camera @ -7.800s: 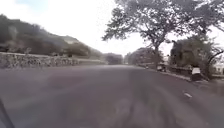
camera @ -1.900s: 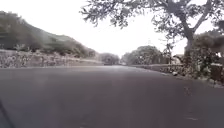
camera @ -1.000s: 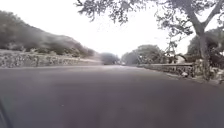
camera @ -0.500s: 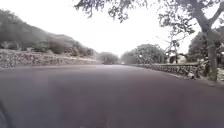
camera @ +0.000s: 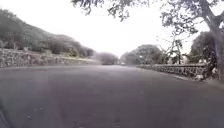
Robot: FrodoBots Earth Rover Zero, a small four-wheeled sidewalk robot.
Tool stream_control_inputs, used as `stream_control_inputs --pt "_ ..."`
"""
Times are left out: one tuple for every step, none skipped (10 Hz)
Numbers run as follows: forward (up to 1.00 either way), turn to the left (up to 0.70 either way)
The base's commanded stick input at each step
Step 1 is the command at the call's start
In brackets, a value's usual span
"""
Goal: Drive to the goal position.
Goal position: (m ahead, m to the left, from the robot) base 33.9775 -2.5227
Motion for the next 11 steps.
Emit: stream_control_inputs --pt "1.00 0.00" --pt "1.00 0.00" --pt "1.00 0.00" --pt "1.00 0.00" --pt "1.00 0.00" --pt "1.00 0.00" --pt "1.00 0.00" --pt "1.00 0.00" --pt "1.00 0.00" --pt "1.00 0.00" --pt "1.00 0.00"
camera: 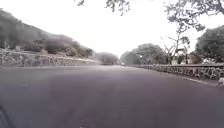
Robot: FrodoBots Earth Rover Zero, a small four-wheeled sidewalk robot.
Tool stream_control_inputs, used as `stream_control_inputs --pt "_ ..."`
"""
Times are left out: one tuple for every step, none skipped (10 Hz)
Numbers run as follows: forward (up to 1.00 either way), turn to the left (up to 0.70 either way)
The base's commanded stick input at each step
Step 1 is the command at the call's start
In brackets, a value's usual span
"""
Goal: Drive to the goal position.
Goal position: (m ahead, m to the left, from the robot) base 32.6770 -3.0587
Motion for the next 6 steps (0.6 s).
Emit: stream_control_inputs --pt "1.00 0.00" --pt "1.00 0.00" --pt "1.00 0.00" --pt "1.00 0.00" --pt "1.00 0.00" --pt "1.00 0.00"
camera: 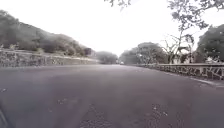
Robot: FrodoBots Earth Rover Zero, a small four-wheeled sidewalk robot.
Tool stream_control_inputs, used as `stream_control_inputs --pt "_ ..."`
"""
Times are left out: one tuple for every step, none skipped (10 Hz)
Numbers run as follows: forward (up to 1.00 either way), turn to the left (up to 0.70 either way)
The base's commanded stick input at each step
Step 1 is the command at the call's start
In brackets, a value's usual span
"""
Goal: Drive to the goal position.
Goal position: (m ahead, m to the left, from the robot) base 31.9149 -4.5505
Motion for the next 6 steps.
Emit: stream_control_inputs --pt "1.00 0.00" --pt "1.00 0.00" --pt "1.00 0.00" --pt "1.00 0.00" --pt "1.00 0.00" --pt "1.00 0.00"
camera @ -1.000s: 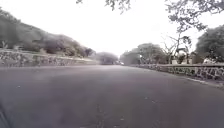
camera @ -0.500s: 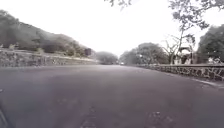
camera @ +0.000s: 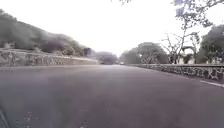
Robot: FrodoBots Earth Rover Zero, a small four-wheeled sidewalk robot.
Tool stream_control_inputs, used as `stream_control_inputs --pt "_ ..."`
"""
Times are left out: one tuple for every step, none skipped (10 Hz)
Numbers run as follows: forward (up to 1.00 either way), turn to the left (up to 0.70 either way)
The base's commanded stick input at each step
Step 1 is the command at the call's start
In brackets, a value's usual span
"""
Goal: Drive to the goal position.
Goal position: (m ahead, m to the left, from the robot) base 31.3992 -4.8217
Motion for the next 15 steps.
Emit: stream_control_inputs --pt "1.00 0.00" --pt "1.00 0.00" --pt "1.00 0.00" --pt "1.00 0.00" --pt "1.00 0.00" --pt "1.00 0.00" --pt "1.00 0.00" --pt "1.00 0.00" --pt "1.00 0.00" --pt "1.00 0.00" --pt "1.00 0.00" --pt "1.00 0.00" --pt "1.00 0.00" --pt "1.00 0.00" --pt "1.00 0.00"
